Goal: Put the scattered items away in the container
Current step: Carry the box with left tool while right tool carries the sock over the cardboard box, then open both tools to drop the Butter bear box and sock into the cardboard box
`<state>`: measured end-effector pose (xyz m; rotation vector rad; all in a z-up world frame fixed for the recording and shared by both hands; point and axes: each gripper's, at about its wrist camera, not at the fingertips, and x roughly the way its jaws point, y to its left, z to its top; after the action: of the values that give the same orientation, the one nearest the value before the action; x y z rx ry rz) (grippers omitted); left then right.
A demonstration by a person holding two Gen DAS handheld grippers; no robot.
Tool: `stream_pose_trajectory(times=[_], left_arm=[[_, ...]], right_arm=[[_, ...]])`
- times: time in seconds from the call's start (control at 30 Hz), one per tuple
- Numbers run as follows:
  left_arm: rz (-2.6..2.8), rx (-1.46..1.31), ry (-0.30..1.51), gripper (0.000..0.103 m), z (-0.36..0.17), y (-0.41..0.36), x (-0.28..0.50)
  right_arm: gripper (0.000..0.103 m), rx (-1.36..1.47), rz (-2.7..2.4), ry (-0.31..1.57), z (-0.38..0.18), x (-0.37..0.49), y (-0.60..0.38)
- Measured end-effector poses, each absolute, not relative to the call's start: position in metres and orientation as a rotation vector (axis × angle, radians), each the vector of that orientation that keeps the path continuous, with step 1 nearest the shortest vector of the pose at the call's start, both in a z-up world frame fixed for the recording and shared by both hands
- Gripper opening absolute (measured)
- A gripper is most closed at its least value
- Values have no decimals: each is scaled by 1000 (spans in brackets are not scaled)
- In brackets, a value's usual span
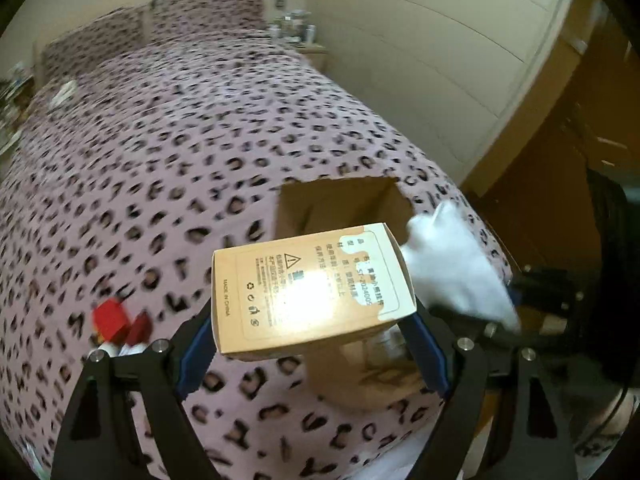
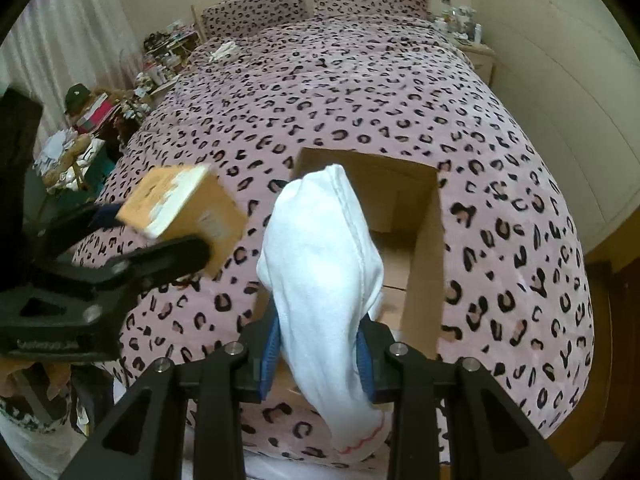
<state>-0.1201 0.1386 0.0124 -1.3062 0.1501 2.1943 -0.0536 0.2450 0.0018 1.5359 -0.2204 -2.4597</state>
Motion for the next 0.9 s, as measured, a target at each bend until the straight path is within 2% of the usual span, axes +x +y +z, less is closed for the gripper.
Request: stream_pose_trajectory(times=[0.2,0.6,0.7,0.9], left_arm=[[2131,-1335,152,85,-4,178,-140],[2051,-1416,148,86,-39,198,-167],[2023,-1431,149,87,-40,204,-169],[2030,-1436,156,88,-35,205,-166]], right_arm=[[33,1556,-2450,-235,-13,-54,255],[33,1608,-2448,-258,-28,-68,269],[39,1651,-2457,-248,-27,-70,272],[42,1649,-2474,-241,-23,-67,274]])
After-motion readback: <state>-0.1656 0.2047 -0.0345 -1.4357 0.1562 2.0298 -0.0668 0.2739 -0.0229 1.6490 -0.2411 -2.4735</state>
